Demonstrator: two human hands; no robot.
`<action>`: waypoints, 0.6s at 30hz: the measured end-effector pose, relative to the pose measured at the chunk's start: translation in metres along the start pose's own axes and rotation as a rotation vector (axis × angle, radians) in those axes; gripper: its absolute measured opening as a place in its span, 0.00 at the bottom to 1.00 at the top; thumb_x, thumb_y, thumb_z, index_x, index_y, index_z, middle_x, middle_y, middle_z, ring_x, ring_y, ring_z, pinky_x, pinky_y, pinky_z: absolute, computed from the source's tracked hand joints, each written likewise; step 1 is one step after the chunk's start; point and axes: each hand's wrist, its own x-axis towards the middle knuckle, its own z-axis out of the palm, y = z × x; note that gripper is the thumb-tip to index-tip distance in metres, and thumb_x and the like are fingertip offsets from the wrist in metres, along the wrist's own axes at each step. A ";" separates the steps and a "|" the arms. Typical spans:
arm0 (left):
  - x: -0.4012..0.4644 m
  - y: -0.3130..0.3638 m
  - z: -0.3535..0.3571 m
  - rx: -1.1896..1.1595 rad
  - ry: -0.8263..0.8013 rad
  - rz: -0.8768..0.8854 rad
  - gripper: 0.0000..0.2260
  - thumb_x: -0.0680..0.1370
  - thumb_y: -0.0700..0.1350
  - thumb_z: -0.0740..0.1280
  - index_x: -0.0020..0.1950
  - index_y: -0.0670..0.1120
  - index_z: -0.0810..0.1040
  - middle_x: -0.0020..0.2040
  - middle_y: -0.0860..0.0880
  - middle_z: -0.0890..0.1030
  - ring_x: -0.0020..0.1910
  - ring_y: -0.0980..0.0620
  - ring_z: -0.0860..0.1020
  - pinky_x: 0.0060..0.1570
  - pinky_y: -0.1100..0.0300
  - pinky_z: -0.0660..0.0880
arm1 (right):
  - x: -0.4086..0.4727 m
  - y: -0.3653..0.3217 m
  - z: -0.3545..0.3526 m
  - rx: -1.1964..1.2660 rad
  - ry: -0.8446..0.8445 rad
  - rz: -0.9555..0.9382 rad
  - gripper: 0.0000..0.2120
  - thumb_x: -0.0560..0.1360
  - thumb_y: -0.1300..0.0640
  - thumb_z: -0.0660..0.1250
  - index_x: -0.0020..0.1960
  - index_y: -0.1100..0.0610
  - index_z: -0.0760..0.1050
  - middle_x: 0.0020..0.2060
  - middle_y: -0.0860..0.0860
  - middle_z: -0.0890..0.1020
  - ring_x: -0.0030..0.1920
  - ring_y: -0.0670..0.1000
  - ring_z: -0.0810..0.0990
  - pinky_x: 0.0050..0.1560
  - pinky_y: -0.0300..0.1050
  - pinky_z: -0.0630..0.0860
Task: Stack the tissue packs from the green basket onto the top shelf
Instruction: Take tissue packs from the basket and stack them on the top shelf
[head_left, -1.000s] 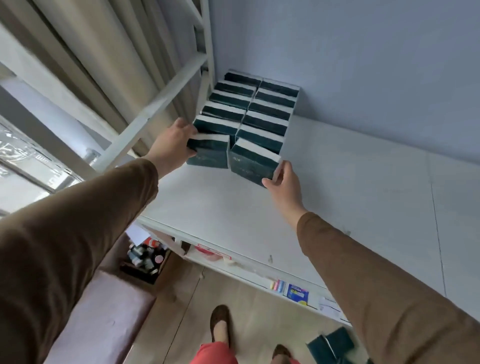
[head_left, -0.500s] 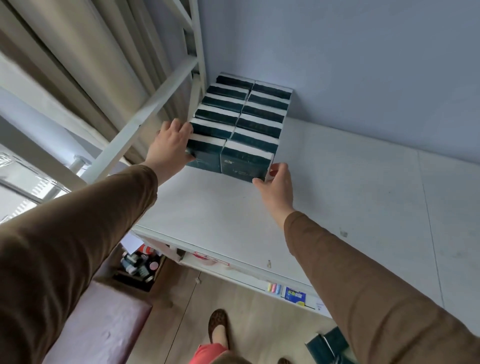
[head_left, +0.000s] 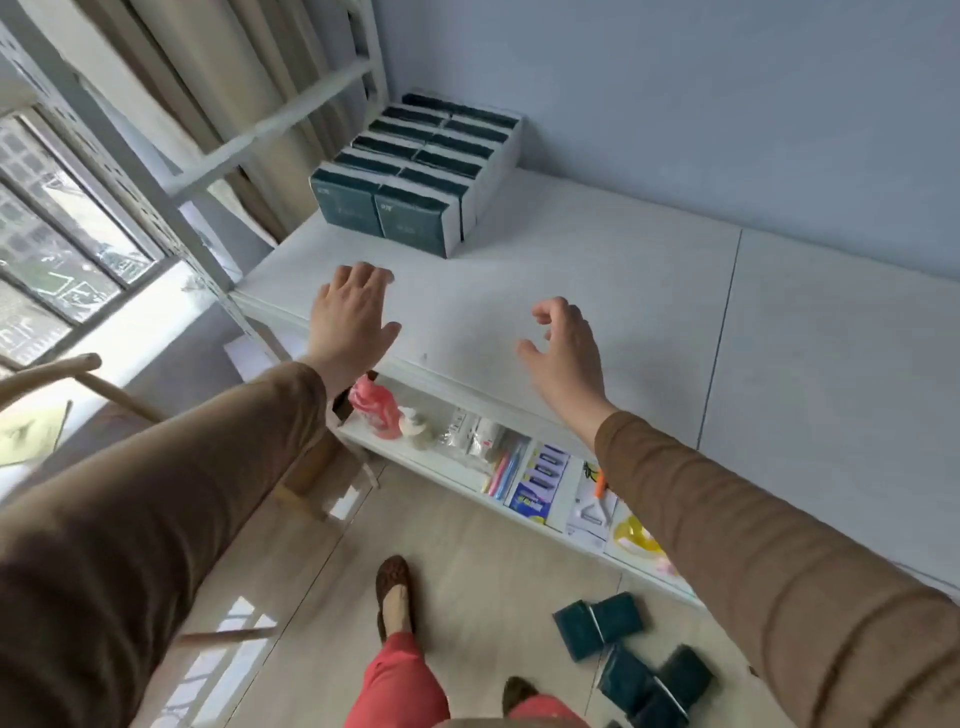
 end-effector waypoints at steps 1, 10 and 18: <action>-0.021 0.019 -0.001 -0.012 -0.019 0.001 0.25 0.74 0.50 0.72 0.68 0.45 0.71 0.65 0.45 0.73 0.64 0.42 0.69 0.61 0.46 0.71 | -0.019 0.007 -0.012 -0.015 0.006 -0.011 0.16 0.76 0.57 0.67 0.62 0.56 0.71 0.58 0.53 0.76 0.58 0.56 0.74 0.59 0.54 0.71; -0.177 0.154 0.003 -0.145 -0.086 0.046 0.24 0.74 0.49 0.71 0.68 0.46 0.71 0.65 0.46 0.73 0.64 0.44 0.70 0.61 0.49 0.71 | -0.174 0.076 -0.083 -0.097 0.051 -0.051 0.15 0.75 0.58 0.67 0.61 0.58 0.73 0.57 0.53 0.77 0.58 0.56 0.73 0.60 0.52 0.70; -0.344 0.279 0.027 -0.151 -0.233 0.092 0.23 0.73 0.49 0.70 0.67 0.47 0.72 0.62 0.46 0.74 0.63 0.43 0.71 0.58 0.48 0.71 | -0.363 0.184 -0.149 -0.277 -0.049 0.050 0.15 0.75 0.55 0.68 0.60 0.57 0.72 0.57 0.56 0.77 0.58 0.58 0.73 0.57 0.54 0.71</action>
